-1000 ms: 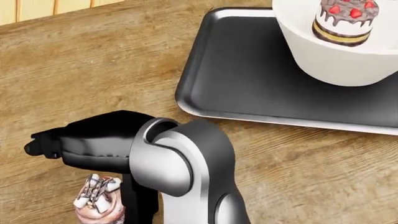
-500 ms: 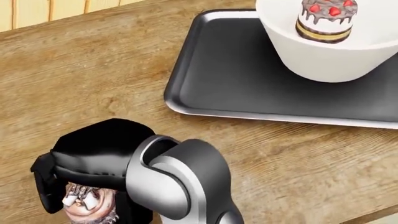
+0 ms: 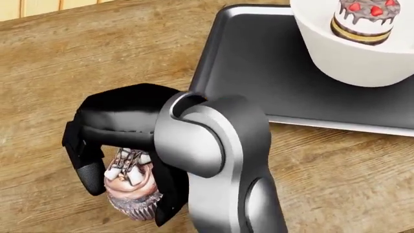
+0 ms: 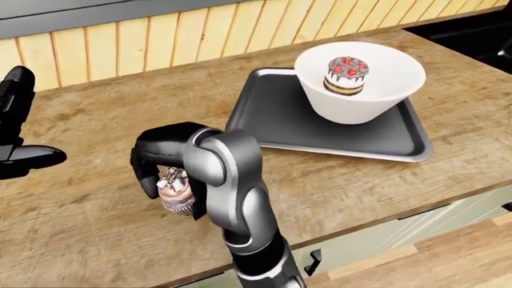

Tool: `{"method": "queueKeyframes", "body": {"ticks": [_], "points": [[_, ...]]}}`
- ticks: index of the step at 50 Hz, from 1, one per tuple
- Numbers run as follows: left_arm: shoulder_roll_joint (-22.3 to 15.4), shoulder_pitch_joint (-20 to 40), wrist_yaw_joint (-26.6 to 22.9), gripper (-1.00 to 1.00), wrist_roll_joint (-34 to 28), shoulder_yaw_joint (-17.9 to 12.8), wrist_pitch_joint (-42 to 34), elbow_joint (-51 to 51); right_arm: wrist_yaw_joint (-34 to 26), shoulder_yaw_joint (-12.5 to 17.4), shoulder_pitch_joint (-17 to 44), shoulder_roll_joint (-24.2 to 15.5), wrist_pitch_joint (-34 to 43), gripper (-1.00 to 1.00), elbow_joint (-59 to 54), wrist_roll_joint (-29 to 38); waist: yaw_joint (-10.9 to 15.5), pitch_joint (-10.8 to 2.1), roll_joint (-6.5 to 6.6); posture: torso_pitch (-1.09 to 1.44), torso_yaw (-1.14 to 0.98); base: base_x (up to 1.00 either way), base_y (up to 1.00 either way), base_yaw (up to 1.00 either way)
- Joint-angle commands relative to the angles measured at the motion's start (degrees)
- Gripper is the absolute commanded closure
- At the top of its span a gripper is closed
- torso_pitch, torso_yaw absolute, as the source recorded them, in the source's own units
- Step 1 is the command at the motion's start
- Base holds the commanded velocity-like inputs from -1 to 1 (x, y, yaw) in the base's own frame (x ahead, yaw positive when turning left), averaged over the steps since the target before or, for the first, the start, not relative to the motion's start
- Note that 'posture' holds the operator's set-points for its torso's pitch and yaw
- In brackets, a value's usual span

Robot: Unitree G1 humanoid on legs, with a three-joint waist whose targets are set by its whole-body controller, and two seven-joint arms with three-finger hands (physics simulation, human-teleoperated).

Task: Pick up the bowl with cake and place it on the tray. Pick up the cupcake and place it on the tray.

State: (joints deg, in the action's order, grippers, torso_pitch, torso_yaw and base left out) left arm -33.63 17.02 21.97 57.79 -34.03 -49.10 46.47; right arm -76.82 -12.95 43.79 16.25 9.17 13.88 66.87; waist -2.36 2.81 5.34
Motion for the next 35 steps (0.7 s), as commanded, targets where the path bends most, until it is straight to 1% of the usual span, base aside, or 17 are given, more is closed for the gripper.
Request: {"method": "queueKeyframes", "body": {"ticks": [1, 7, 11, 16, 18, 20, 22, 24, 25, 26, 27, 30, 35], "points": [[-1.2, 1.3, 0.4, -1.00, 0.2, -1.3, 1.3, 1.2, 0.8, 0.1, 3.0, 0.2, 0.8, 1.00, 1.8, -1.1, 0.0, -1.27, 0.52, 0.00, 0.00, 0.00, 0.00, 0.00], [-1.1, 0.9, 0.5, -1.00, 0.5, -1.6, 1.4, 1.5, 0.0, 1.9, 8.4, -1.5, 3.2, 1.00, 1.5, -2.4, 0.0, -1.16, 0.50, 0.00, 0.00, 0.00, 0.00, 0.00], [-1.6, 1.0, 1.0, -1.00, 1.4, -2.0, 1.0, 1.9, 0.1, 3.9, 14.1, -4.0, 4.8, 1.00, -0.2, -3.9, 0.0, -1.05, 0.53, 0.00, 0.00, 0.00, 0.00, 0.00], [-2.5, 1.2, 2.2, -1.00, 3.0, -2.3, 0.9, 2.3, 1.4, 5.3, 18.6, -7.1, 5.3, 1.00, -2.8, -5.7, 0.0, -0.79, 0.44, 0.00, 0.00, 0.00, 0.00, 0.00], [-2.9, 1.2, 2.5, -1.00, 3.6, -2.5, 0.9, 2.3, 2.9, 6.4, 21.2, -9.0, 4.7, 1.00, -5.2, -6.7, 0.0, -0.76, 0.44, 0.00, 0.00, 0.00, 0.00, 0.00], [-2.9, 1.1, 2.4, -1.00, 3.4, -2.4, 1.2, 2.1, 4.2, 6.8, 22.8, -10.5, 4.5, 1.00, -6.9, -7.3, -0.1, -0.72, 0.45, 0.00, 0.00, 0.00, 0.00, 0.00], [-2.9, 0.9, 2.3, -1.00, 3.2, -2.2, 1.4, 2.1, 6.4, 7.4, 25.2, -12.8, 2.5, 1.00, -9.8, -7.3, -0.1, -0.65, 0.43, 0.00, 0.00, 0.00, 0.00, 0.00], [-2.8, 0.9, 2.1, -1.00, 3.0, -2.1, 1.6, 2.0, 7.8, 7.8, 26.6, -13.6, 1.9, 1.00, -11.8, -7.5, -0.1, -0.61, 0.42, 0.00, 0.00, 0.00, 0.00, 0.00], [-2.8, 0.9, 2.0, -1.00, 2.8, -2.1, 1.6, 2.0, 9.4, 7.7, 27.4, -14.8, 0.4, 1.00, -13.2, -6.9, 0.0, -0.59, 0.41, 0.00, 0.00, 0.00, 0.00, 0.00], [-2.8, 0.9, 2.0, -1.00, 2.9, -2.2, 1.6, 1.9, 9.8, 8.0, 27.9, -14.8, 0.5, 1.00, -13.9, -7.0, -0.1, -0.56, 0.40, 0.00, 0.00, 0.00, 0.00, 0.00], [-2.8, 0.9, 2.1, -1.00, 3.1, -2.3, 1.5, 2.0, 11.3, 7.9, 28.5, -15.9, -1.0, 1.00, -15.1, -6.3, -0.1, -0.56, 0.39, 0.00, 0.00, 0.00, 0.00, 0.00], [-2.9, 1.0, 2.4, -1.00, 3.5, -2.4, 1.4, 2.1, 14.3, 8.4, 29.6, -17.6, -3.8, 1.00, -18.5, -5.5, -0.1, -0.47, 0.32, 0.00, 0.00, 0.00, 0.00, 0.00], [-2.9, 1.2, 2.0, -1.00, 2.8, -1.9, 1.8, 1.7, 17.5, 9.1, 29.9, -18.4, -5.8, 1.00, -21.9, -5.5, -0.1, -0.45, 0.15, 0.00, 0.00, 0.00, 0.00, 0.00]]}}
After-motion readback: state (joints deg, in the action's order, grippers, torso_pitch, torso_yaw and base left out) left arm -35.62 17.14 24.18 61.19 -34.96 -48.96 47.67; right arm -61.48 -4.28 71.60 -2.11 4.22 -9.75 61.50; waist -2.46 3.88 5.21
